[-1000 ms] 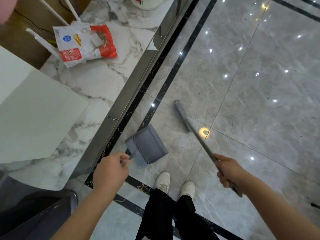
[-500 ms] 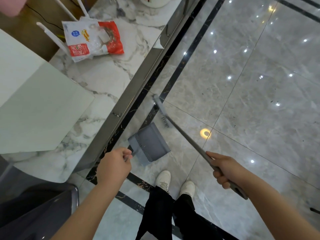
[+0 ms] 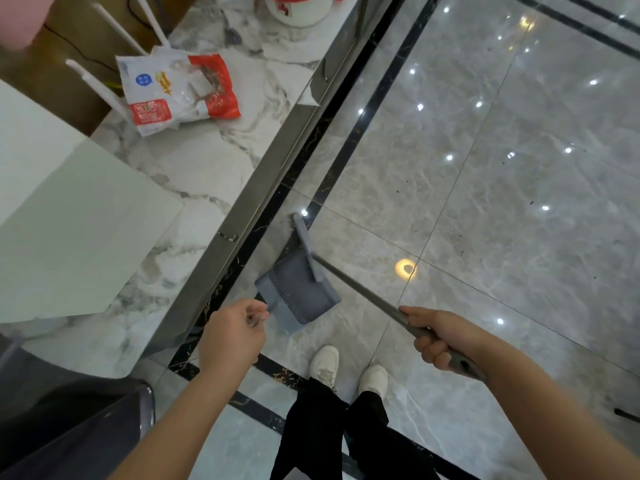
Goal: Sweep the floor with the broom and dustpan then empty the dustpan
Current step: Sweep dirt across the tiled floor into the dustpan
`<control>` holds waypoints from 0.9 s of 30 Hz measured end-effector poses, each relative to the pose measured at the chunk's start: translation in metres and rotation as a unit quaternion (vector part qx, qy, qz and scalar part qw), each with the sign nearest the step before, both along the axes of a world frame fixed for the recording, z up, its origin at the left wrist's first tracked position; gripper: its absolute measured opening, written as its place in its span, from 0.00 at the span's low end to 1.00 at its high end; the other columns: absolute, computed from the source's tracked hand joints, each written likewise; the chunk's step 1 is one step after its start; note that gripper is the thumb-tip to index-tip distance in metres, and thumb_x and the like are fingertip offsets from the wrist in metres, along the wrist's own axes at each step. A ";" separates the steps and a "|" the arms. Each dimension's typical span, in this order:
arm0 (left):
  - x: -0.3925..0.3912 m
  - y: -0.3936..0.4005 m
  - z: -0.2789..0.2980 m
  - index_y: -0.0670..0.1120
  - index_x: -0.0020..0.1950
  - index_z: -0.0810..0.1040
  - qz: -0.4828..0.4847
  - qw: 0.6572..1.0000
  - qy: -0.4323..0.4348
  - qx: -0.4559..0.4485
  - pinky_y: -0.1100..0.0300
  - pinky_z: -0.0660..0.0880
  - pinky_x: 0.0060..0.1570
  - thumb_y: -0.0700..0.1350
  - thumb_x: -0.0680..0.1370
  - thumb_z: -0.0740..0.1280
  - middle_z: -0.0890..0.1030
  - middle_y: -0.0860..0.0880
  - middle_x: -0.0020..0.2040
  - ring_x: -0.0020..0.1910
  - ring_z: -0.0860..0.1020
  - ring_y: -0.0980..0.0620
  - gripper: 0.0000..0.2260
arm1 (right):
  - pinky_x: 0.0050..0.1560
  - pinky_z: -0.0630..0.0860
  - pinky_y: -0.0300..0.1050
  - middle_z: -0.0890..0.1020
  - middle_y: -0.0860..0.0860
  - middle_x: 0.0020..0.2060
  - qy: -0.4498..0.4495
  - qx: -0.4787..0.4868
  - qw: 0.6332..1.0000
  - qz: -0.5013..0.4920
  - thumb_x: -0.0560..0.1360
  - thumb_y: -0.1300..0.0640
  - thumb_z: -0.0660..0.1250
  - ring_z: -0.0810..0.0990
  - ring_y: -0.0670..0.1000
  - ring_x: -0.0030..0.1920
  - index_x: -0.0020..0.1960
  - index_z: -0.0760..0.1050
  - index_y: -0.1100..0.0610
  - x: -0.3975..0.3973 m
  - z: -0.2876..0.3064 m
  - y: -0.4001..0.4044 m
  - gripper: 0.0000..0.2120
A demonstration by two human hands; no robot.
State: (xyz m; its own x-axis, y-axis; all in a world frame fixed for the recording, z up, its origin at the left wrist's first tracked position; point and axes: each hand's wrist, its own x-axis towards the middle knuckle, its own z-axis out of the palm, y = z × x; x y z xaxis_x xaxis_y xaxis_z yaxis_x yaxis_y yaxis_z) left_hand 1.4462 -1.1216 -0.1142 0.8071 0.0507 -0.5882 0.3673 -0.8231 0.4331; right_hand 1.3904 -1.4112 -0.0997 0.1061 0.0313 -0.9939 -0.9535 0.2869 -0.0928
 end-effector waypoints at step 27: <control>0.058 -0.344 0.006 0.51 0.52 0.81 -0.188 0.982 -0.018 0.014 0.53 0.81 0.34 0.39 0.77 0.64 0.82 0.56 0.47 0.31 0.80 0.54 0.10 | 0.16 0.58 0.31 0.62 0.52 0.28 0.027 -0.203 0.938 -0.280 0.81 0.59 0.50 0.59 0.45 0.14 0.55 0.68 0.52 -0.116 -0.026 -0.315 0.09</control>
State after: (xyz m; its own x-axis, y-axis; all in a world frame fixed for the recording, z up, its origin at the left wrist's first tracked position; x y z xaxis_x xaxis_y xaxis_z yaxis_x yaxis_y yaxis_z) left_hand 1.5038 -1.4660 -0.1086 0.7917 -0.2393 -0.5621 0.0201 -0.9094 0.4154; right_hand 1.2747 -1.7266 -0.1256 -0.0586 -0.3971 -0.9159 -0.6701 0.6957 -0.2588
